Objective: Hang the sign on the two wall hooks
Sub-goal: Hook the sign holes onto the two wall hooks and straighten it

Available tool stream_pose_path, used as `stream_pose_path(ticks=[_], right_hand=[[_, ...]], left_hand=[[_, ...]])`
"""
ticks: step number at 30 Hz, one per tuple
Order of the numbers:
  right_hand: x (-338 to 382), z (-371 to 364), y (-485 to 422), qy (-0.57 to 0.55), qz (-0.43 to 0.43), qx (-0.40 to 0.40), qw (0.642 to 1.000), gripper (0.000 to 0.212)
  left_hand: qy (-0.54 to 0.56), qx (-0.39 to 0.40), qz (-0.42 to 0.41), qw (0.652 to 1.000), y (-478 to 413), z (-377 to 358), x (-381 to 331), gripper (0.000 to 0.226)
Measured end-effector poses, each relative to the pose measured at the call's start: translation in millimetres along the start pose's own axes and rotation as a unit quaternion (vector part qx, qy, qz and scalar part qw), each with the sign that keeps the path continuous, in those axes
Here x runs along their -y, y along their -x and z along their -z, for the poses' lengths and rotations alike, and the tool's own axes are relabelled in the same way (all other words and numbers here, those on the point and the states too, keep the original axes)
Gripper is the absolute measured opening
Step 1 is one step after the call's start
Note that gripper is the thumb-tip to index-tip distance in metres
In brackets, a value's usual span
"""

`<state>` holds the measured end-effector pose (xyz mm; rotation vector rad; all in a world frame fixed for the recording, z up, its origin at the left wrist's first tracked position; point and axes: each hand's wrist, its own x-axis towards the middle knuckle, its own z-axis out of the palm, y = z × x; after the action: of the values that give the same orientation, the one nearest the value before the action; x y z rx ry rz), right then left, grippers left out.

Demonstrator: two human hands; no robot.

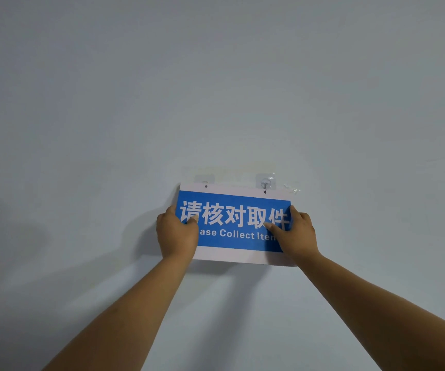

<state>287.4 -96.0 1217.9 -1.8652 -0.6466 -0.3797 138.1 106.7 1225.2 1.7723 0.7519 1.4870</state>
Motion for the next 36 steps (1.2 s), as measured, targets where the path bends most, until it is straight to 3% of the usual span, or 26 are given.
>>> stream_pose_path(ticks=[15,29,36], right_hand=[[-3,7,-4,0.003,0.003,0.006,1.000,0.076],[-29,-9,-4,0.017,-0.009,0.025,0.999,0.095],[-34,-17,-3,0.030,-0.010,0.025,0.999,0.089]], left_hand=[[-0.039,0.033,0.022,0.998,12,-6,21,0.037],[-0.039,0.035,0.009,0.999,10,-23,39,0.053],[-0.101,0.042,0.015,0.994,17,-29,48,0.059]])
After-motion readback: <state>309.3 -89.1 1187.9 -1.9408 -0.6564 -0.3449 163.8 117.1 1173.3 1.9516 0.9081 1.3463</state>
